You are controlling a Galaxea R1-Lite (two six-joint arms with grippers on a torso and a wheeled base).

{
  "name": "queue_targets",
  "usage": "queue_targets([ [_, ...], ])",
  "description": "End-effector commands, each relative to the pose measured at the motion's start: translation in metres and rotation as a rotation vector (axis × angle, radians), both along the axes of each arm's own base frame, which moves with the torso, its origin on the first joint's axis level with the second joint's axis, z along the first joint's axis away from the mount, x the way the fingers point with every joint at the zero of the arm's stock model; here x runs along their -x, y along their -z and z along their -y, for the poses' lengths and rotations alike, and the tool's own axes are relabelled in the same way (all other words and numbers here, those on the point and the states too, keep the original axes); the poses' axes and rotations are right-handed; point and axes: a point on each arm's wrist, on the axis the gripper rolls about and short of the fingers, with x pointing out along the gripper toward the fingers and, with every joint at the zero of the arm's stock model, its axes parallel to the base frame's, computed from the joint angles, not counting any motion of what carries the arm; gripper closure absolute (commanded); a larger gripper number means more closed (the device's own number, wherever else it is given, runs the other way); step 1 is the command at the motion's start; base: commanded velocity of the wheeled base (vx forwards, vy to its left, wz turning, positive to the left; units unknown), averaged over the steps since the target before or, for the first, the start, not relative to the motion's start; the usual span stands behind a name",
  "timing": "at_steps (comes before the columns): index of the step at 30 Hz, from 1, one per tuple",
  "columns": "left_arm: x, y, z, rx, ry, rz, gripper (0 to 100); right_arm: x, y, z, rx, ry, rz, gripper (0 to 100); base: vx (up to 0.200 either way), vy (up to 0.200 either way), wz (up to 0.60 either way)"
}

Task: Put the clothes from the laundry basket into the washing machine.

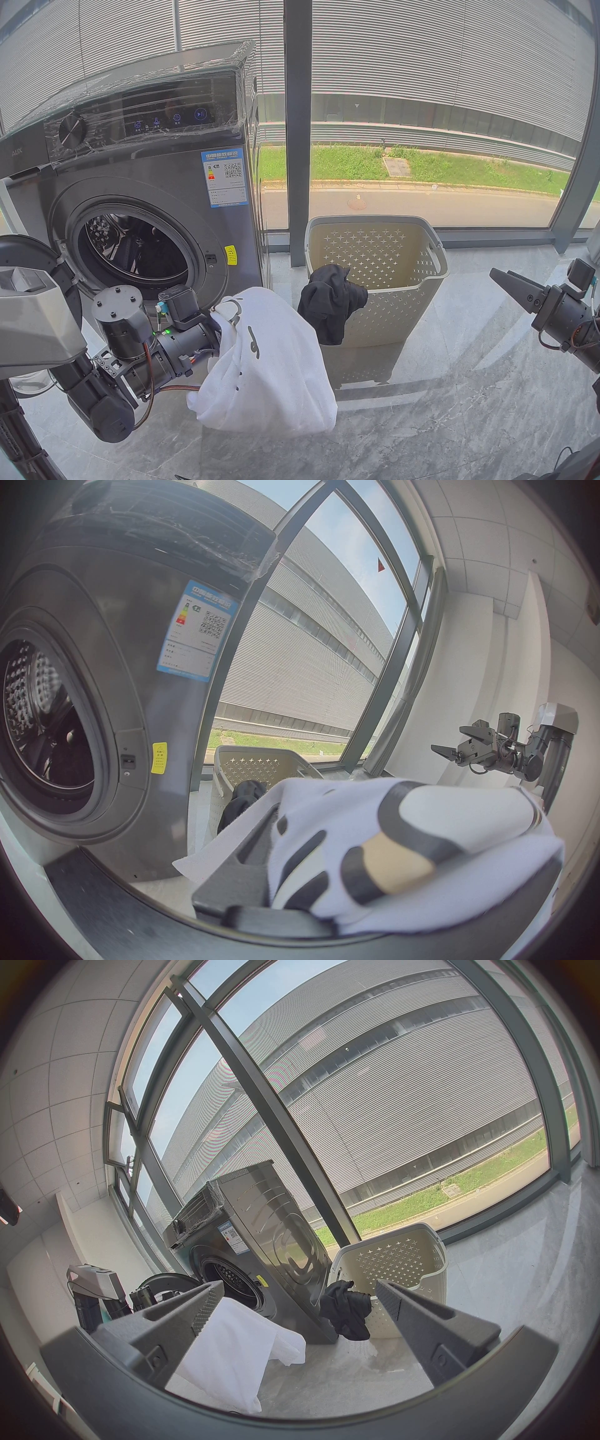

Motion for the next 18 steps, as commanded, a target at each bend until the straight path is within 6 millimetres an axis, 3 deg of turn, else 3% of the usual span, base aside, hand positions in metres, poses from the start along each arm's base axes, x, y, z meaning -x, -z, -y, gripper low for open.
queue_targets([
  [1, 0.0067, -0.0023, -0.0073, -0.008, -0.014, 0.002, 100, 0.0020, 0.0015, -0.0003, 0.002, -0.003, -0.004, 0, 0.000, 0.000, 0.00],
  [18, 0.0060, -0.0038, -0.0147, -0.007, -0.040, 0.004, 100, 0.0033, 0.0005, -0.0009, 0.002, -0.017, 0.003, 0, 0.000, 0.200, 0.00],
])
